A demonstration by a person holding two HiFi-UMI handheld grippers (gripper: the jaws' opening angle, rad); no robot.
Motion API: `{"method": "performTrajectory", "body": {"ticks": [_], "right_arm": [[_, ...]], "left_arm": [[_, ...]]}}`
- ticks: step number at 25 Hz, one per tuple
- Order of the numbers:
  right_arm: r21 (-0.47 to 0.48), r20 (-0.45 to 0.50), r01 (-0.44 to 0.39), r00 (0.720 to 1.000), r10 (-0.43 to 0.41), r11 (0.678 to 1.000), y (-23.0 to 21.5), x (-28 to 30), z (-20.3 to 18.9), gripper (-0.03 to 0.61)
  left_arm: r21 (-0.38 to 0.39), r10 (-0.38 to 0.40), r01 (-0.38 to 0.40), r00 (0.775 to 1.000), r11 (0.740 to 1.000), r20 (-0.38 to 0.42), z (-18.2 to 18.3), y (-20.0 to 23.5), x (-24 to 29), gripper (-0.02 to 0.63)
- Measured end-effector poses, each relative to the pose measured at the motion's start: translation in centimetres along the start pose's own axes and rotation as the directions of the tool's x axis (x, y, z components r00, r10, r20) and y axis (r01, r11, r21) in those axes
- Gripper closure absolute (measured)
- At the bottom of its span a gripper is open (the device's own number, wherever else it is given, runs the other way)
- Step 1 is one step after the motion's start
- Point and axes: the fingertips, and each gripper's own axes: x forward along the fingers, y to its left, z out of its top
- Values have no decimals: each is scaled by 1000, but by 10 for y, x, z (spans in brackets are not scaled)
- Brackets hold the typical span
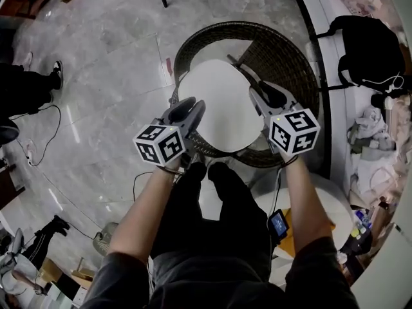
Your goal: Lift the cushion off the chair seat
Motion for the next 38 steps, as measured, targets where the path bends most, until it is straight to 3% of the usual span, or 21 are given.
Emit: {"method": "performTrajectory", "body": {"ticks": [8,16,30,38], "right_arm": [[-10,-144,-8,990,6,1000,-30,51,-68,465],[-11,-234,-13,972,10,1000,-55,94,-107,439],[-48,-408,-34,913,12,998,-81,132,-179,388],[-55,-481,-28,876,-2,998,-91,143,-205,357]], "left_arm": [[-80,88,-93,994,992,-58,-53,66,19,472],[-149,126,-143,985,978,-118,-101,112,29,438],[-222,204,-248,958,943,-203,-158,155,26,330],[-294,193,-270,945,917,-265,-190,157,29,322]]}}
